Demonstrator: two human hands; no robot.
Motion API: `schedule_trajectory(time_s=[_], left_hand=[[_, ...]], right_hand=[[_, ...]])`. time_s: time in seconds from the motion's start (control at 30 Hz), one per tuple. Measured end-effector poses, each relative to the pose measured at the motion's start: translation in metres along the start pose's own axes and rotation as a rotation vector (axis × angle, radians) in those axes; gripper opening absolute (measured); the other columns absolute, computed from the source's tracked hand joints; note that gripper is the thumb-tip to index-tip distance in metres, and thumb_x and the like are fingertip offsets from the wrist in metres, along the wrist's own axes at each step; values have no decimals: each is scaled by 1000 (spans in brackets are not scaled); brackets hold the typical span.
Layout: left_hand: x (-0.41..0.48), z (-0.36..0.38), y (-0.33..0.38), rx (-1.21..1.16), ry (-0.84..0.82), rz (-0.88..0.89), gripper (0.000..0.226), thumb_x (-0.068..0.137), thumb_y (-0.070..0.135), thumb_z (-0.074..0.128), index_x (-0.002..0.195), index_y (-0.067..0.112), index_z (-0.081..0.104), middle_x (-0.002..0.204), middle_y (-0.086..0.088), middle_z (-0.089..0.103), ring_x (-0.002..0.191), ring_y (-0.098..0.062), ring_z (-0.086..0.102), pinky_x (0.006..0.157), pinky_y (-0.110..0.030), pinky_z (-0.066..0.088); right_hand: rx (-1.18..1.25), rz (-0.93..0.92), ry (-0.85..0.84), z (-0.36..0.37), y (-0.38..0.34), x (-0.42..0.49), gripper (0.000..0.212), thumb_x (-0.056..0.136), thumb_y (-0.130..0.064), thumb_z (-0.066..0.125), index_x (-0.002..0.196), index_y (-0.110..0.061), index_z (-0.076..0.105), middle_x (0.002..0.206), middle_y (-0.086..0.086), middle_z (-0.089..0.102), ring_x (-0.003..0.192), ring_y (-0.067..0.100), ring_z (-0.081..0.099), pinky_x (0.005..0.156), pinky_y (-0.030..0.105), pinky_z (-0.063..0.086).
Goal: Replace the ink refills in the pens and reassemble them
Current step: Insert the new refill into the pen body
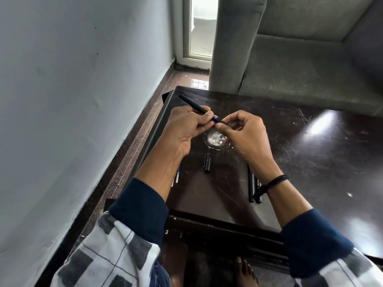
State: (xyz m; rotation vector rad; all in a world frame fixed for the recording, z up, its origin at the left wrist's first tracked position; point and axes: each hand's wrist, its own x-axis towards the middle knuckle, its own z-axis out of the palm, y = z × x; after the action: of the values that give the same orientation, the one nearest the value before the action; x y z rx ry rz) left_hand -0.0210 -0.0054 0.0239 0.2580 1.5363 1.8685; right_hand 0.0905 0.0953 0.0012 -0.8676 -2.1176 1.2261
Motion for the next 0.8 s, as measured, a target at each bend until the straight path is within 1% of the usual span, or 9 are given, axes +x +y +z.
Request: schedule_trajectory(time_s=[0.13,0.23,0.3,0.4,0.47,0.53,0.63,0.7,0.8], left_hand=[[0,-1,0,8,3,3,11,88,-11,65,97,-5,69,88,-14,71,79,-18,73,78,-27,62],[0,-2,1,1,0,9,10,88,-10,66,94,-4,69,88,-15,71,87,-23,74,80,-29,62],[0,-2,1,6,6,7,10,88,-10,66,93,-3,69,85,-14,71,85,-21,73,78,-28,62],[0,0,0,7,2,4,10,87,-11,66,93,-3,69,84,-13,71,83,-19,73,76,-26,62],[0,0,0,3,3,5,9,87,-11,66,93,-4,69,85,-13,70,82,-19,72,77,-26,62],[0,-1,0,0,4,10,10,87,-11,66,94,-5,69,86,-13,69,82,-20,72,78,-27,62],[0,-1,0,-1,2,15,10,87,-11,66,96,-6,69,89,-16,70,86,-21,72,78,-27,62],[0,-2,1,1,4,14,10,87,-11,66,94,-4,69,90,-16,70,88,-21,73,77,-26,62],[1,-1,0,4,4,10,10,87,-10,66,90,-2,69,88,-15,71,85,-20,73,74,-24,62]], right_hand=[[17,18,4,1,0,0,23,92,-42,73,79,-24,71,72,5,72,64,20,67,70,44,57],[26,12,-6,1,-1,-1,23,85,-48,80,87,-27,71,79,5,72,70,22,69,68,40,56],[17,7,-10,0,0,0,21,81,-40,85,88,-28,69,80,3,72,69,17,67,68,39,57],[7,7,-4,-1,1,1,16,84,-30,84,83,-25,70,75,0,71,66,13,65,69,41,58],[15,15,3,0,1,1,16,88,-33,80,79,-24,70,71,-1,70,64,12,64,69,41,58],[20,21,3,1,1,1,21,91,-39,75,78,-24,71,70,3,71,62,13,63,68,42,57],[40,14,-8,1,0,0,21,87,-45,79,85,-25,72,74,3,71,63,11,63,65,38,55],[22,6,-15,0,0,0,19,84,-38,84,88,-26,70,78,3,71,64,11,62,65,36,55],[11,0,-9,-1,0,0,14,85,-29,83,87,-25,70,77,3,71,64,11,63,65,37,56]])
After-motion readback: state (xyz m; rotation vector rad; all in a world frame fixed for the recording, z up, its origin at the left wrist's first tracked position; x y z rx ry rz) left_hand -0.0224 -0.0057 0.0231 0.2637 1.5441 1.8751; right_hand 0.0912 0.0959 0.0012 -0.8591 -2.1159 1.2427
